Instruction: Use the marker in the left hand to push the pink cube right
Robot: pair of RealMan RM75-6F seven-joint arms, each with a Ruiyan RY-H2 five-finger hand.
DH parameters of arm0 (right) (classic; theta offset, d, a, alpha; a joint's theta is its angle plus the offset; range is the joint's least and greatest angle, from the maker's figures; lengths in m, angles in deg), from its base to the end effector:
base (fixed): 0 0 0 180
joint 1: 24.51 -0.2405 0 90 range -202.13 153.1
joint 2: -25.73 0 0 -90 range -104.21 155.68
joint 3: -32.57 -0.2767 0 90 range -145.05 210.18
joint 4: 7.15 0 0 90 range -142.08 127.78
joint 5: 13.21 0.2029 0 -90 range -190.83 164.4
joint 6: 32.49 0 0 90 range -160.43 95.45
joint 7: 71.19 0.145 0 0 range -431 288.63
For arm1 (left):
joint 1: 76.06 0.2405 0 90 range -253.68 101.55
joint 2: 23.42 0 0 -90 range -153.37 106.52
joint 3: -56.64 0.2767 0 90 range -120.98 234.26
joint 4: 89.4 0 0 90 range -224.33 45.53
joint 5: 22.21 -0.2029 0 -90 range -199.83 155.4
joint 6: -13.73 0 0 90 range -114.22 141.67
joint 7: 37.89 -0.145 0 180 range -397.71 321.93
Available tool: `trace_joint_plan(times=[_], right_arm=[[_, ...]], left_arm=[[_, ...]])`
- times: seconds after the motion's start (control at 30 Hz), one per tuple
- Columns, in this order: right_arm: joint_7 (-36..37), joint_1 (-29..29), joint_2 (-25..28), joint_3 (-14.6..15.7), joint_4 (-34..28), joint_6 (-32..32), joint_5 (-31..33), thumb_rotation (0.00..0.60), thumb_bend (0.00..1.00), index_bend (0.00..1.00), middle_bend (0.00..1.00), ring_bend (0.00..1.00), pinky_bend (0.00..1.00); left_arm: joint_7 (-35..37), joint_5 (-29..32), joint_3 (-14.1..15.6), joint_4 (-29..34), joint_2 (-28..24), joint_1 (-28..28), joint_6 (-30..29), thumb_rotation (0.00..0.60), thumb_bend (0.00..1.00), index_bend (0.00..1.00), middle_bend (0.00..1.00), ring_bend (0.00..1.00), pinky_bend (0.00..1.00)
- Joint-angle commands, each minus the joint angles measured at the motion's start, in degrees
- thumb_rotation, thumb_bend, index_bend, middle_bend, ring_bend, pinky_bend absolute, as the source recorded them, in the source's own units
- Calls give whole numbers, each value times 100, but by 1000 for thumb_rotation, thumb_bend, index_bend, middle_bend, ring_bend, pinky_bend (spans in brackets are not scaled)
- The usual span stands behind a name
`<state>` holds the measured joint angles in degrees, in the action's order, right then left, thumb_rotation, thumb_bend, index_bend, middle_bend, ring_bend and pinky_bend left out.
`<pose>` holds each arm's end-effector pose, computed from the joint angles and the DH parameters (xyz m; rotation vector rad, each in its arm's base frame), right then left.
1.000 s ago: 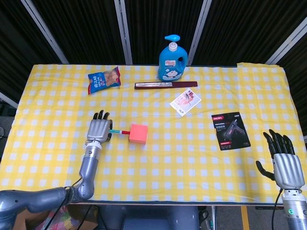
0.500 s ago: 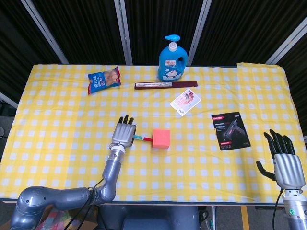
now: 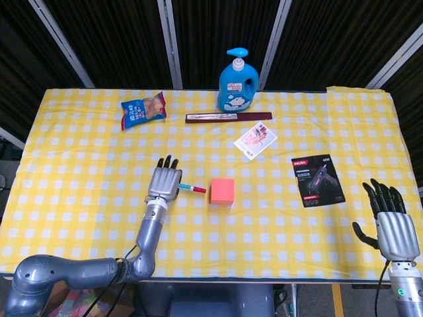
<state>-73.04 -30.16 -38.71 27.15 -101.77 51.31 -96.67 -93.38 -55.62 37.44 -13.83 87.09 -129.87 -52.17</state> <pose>-0.3191 -0.1956 0.1747 1.3435 -0.9102 0.9250 -0.0935 0.3703 -0.0945 -1.7224 -0.9097 -0.6248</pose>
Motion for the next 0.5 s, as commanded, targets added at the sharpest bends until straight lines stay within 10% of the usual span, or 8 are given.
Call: trace_joint_plan(times=[0.03,0.5], right_arm=[[10,2,5,-2,-1,1,4,600,378,0,0,0,0],[162,22,42,-8,-3,37,-15,600,379,0,0,0,0]], left_arm=[[-57,63,-38,-7,33,-67,8,600,479,549,123,0,101],[-288,286,-340,-721,770,-770,290,600,479,550,125,0,101]])
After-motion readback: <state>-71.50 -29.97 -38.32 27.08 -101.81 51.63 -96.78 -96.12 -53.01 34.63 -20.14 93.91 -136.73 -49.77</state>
